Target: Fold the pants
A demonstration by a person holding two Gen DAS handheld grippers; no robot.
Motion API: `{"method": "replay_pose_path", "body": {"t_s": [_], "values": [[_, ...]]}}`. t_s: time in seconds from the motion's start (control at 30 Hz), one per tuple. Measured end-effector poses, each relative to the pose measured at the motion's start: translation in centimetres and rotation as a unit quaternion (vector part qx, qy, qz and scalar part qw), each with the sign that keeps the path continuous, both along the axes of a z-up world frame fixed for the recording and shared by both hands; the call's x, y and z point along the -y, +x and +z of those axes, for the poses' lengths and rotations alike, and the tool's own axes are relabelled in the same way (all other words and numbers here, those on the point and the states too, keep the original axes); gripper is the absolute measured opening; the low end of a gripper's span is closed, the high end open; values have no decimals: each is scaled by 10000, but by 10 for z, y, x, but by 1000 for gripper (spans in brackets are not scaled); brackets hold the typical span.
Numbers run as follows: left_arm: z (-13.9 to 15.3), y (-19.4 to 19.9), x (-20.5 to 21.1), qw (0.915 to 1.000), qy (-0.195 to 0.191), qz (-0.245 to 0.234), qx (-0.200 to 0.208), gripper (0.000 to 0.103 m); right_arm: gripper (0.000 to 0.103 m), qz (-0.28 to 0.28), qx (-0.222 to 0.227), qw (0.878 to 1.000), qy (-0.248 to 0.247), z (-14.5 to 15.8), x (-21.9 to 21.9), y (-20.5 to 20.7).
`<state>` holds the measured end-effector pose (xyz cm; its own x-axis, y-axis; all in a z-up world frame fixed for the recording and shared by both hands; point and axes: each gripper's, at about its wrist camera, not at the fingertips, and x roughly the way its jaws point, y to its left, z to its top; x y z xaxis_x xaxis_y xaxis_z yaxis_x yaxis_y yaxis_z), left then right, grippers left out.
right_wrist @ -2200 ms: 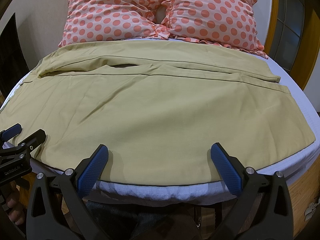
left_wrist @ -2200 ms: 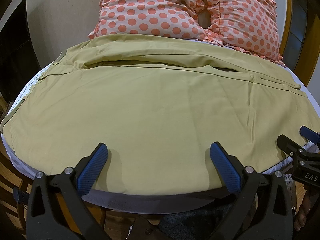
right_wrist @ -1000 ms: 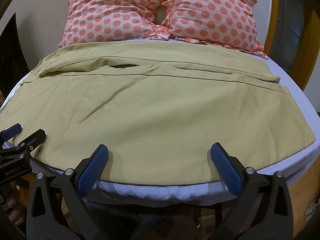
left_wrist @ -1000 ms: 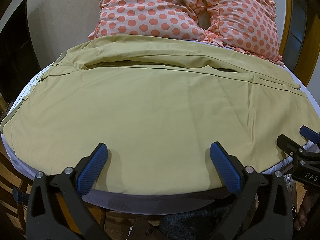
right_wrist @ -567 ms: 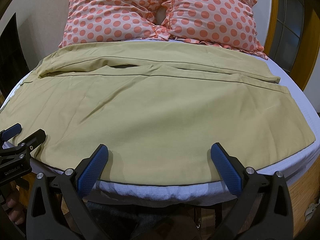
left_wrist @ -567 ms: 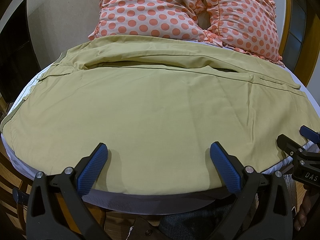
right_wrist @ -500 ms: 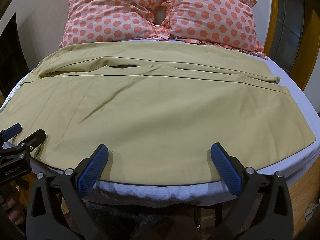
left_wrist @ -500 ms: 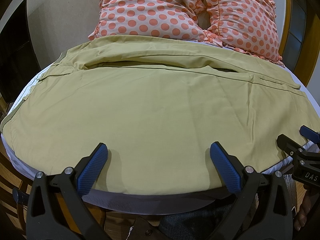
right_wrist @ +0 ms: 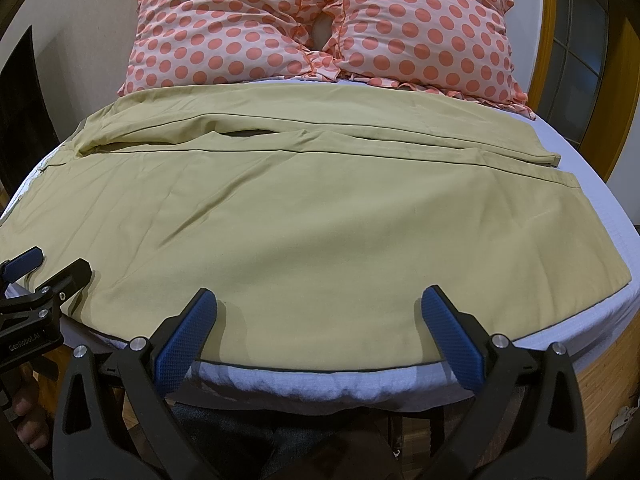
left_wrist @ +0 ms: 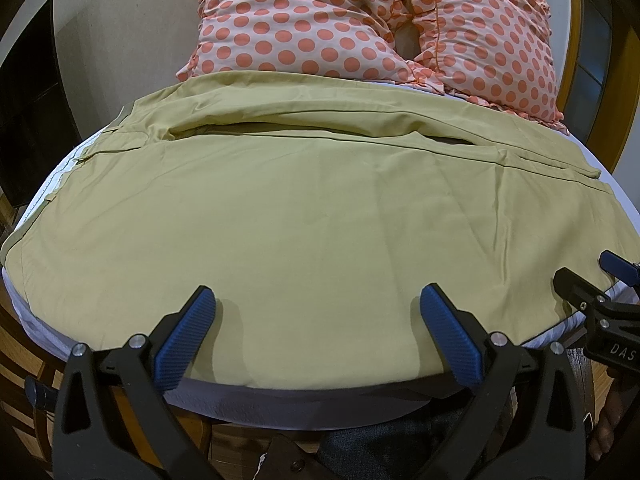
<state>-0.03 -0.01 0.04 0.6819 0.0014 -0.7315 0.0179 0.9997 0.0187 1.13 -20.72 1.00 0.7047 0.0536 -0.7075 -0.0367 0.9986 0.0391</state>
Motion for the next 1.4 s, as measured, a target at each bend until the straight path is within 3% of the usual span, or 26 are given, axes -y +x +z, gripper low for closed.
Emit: {"method": "replay_pose_path", "body": {"t_s": [0.23,0.33,0.4,0.47,0.53,0.67,0.73,0.8,0.93,1.07,1.13,1.17,1.27,1.33,1.4], "values": [[0,1,0,10000,6,-28,-41,101,102,45,-13,10000,-10,1,-2,0],[1,4,-2,10000,8,-73,-30,101,102,253,153,9996,9,-1,3,0],[1,5,-2,9999,16,-112,-14,101,102,418,11,9991,53,4,6,8],[3,6,-2,9998,9,-154,-81,101,102,199,-121,9996,134,16,25,23],[6,9,-6,9998,57,-125,-110,101,102,-229,32,9993,278,41,56,40],[25,19,-15,9998,87,9,198,101,102,-1509,229,9843,882,89,138,113],[34,26,-19,9995,-16,10,328,101,93,-2062,115,9713,1181,95,168,154],[41,31,-23,9990,-111,-17,442,101,72,-2691,-216,9537,1325,90,196,213],[51,41,-28,9978,-151,-73,638,101,66,-3533,-824,9236,1235,62,220,307],[54,48,-31,9971,-56,-90,760,101,65,-4084,-1025,9004,1097,42,228,351],[54,52,-33,9968,-14,-100,799,101,65,-4250,-1273,8935,697,27,228,369],[53,53,-33,9968,6,-103,797,101,65,-4300,-1370,8908,536,21,227,372],[49,58,-33,9970,52,-127,758,101,58,-4263,-946,8986,441,16,231,356],[48,59,-35,9971,24,-129,753,101,46,-4107,-680,9083,408,12,234,340],[46,59,-37,9972,-57,-104,741,101,25,-4038,-469,9127,419,10,242,330]]}}
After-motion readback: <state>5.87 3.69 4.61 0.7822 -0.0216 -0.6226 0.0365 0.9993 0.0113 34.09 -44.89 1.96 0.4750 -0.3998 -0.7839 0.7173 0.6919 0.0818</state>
